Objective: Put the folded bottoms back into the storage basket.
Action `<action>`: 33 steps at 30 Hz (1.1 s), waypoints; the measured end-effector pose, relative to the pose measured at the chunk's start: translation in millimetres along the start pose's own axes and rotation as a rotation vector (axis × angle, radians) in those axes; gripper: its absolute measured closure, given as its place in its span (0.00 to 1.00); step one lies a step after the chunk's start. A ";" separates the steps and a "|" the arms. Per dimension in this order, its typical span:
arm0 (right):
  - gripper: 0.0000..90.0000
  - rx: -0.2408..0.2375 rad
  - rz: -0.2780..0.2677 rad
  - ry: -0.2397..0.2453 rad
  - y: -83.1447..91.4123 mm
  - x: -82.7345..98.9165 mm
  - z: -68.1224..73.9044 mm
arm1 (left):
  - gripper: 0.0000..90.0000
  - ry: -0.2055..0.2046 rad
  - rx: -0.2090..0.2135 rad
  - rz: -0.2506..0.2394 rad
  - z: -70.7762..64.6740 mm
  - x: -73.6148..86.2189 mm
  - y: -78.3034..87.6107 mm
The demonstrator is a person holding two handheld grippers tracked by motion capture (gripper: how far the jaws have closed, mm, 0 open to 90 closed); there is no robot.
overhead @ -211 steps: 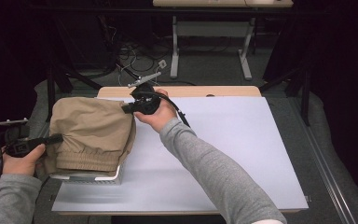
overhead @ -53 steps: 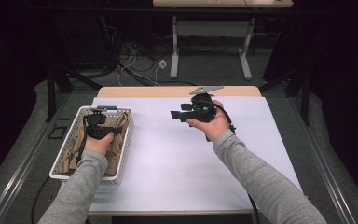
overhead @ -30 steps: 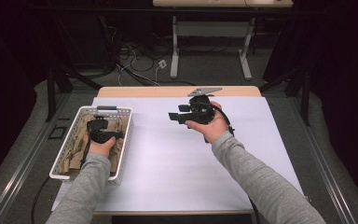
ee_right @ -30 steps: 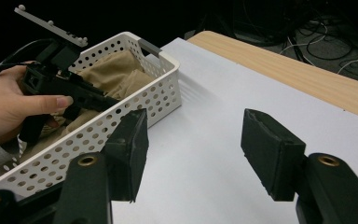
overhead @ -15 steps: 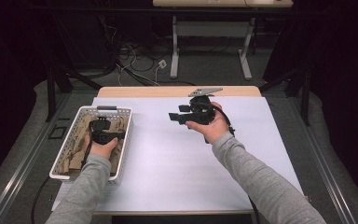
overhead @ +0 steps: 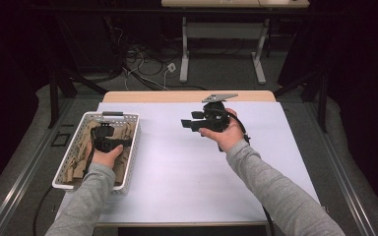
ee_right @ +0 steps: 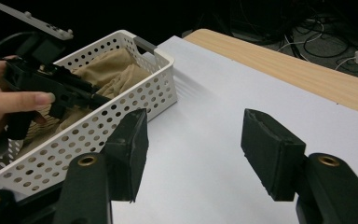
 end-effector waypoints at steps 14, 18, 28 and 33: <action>0.41 0.001 -0.012 0.065 11.2 0.8 7.4 | 0.44 -0.129 0.012 -0.129 -33.6 -21.8 53.6; 0.40 0.004 -0.022 0.088 16.0 0.6 9.0 | 0.43 -0.175 0.038 -0.161 -46.6 -28.6 68.2; 0.31 0.032 -0.019 0.125 38.9 0.4 11.5 | 0.41 -0.235 0.116 -0.215 -77.4 -33.7 95.0; 0.24 0.039 -0.067 0.128 59.6 1.5 11.2 | 0.38 -0.227 0.172 -0.241 -92.9 -30.3 95.5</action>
Point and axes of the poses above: each handheld gripper's, and its own axes: y roughly backward along the jaws, x roughly out of its underside, z roughly to its left, the point moved 8 cm from there along -y, roughly forward along the jaws, and after that the axes turned 1 degree about z, right-handed, at the moved point
